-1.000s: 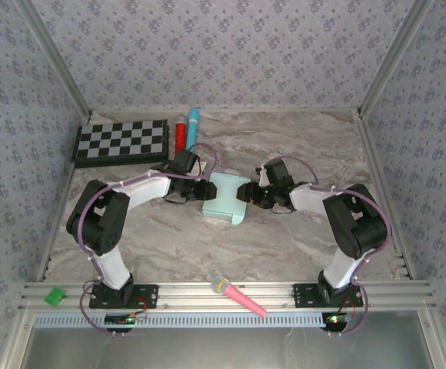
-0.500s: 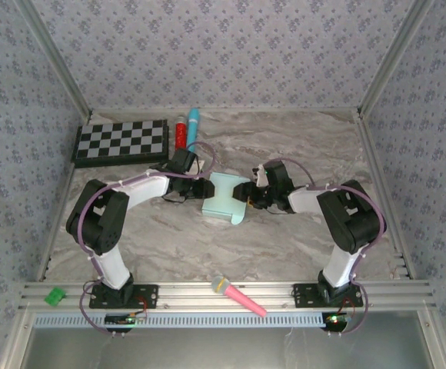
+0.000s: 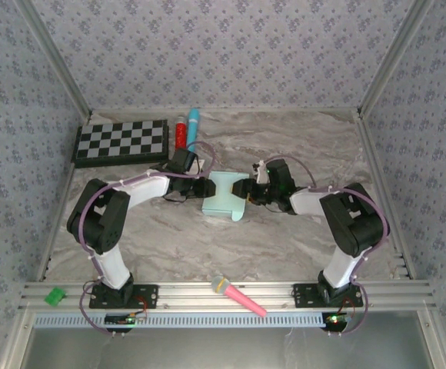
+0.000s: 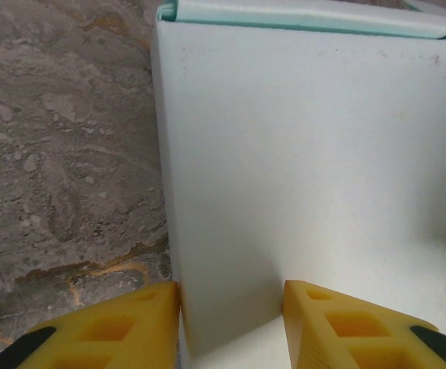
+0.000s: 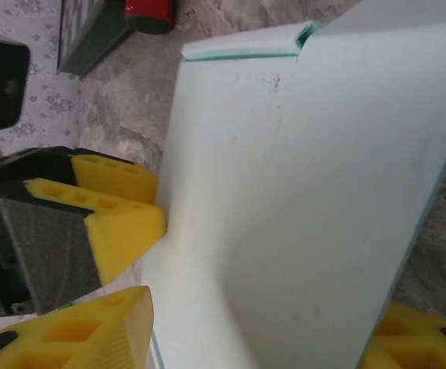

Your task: Fold the paper box

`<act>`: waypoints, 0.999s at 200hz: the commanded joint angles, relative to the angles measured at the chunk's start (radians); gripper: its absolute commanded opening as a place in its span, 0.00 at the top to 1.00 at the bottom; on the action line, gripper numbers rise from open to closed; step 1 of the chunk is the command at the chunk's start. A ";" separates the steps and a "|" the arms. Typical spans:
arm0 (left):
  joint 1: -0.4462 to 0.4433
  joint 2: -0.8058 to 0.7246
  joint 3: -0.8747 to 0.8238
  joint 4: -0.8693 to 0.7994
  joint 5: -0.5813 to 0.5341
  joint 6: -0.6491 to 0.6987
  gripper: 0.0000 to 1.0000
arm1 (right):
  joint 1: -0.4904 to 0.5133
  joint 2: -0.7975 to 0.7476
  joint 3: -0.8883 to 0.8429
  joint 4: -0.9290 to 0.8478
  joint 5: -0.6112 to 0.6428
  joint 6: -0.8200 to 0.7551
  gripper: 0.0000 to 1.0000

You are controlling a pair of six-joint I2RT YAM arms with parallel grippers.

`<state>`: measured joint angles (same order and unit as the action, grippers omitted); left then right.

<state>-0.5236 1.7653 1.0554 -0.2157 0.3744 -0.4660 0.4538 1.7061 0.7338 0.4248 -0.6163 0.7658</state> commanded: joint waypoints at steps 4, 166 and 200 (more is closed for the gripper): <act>0.000 0.026 -0.015 0.042 0.052 -0.018 0.58 | 0.006 -0.054 0.014 -0.021 0.010 -0.033 0.45; -0.025 0.044 -0.051 0.199 0.102 -0.091 0.52 | 0.060 -0.166 0.215 -0.381 0.125 -0.200 0.44; -0.023 0.015 -0.072 0.189 0.031 -0.098 0.52 | 0.083 -0.140 0.265 -0.420 0.130 -0.218 0.44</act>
<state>-0.5434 1.8030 1.0016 -0.0399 0.4496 -0.5518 0.5220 1.5509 0.9455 0.0685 -0.5034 0.5854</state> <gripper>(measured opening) 0.484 0.556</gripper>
